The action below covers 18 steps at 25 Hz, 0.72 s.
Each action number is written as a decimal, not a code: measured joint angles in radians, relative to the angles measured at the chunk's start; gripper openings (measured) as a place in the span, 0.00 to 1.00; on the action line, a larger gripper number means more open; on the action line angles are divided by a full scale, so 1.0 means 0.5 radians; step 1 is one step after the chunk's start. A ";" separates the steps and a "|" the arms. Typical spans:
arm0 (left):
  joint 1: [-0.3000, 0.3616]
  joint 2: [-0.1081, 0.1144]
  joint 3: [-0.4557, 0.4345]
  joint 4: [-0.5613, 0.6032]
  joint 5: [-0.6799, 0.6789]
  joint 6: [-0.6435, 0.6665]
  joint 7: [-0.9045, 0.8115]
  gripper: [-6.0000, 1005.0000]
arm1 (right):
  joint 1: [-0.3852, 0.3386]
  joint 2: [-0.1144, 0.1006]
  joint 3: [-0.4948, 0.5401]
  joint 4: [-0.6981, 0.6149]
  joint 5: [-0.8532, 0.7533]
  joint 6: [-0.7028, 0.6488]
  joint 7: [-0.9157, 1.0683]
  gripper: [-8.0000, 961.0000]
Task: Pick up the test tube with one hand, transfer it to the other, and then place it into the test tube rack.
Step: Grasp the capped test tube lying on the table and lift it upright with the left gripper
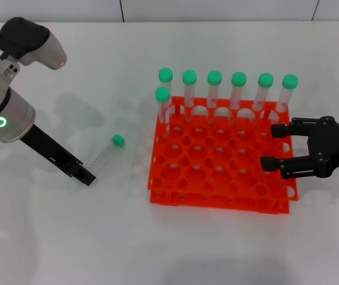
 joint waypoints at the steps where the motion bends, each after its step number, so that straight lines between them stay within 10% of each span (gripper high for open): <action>1: 0.000 0.001 0.001 -0.001 0.001 -0.001 -0.001 0.38 | 0.000 0.000 0.000 0.000 0.000 0.000 0.000 0.88; 18: 0.000 -0.005 -0.001 -0.019 0.038 -0.008 -0.001 0.28 | 0.000 0.000 0.000 -0.003 0.001 0.000 -0.002 0.88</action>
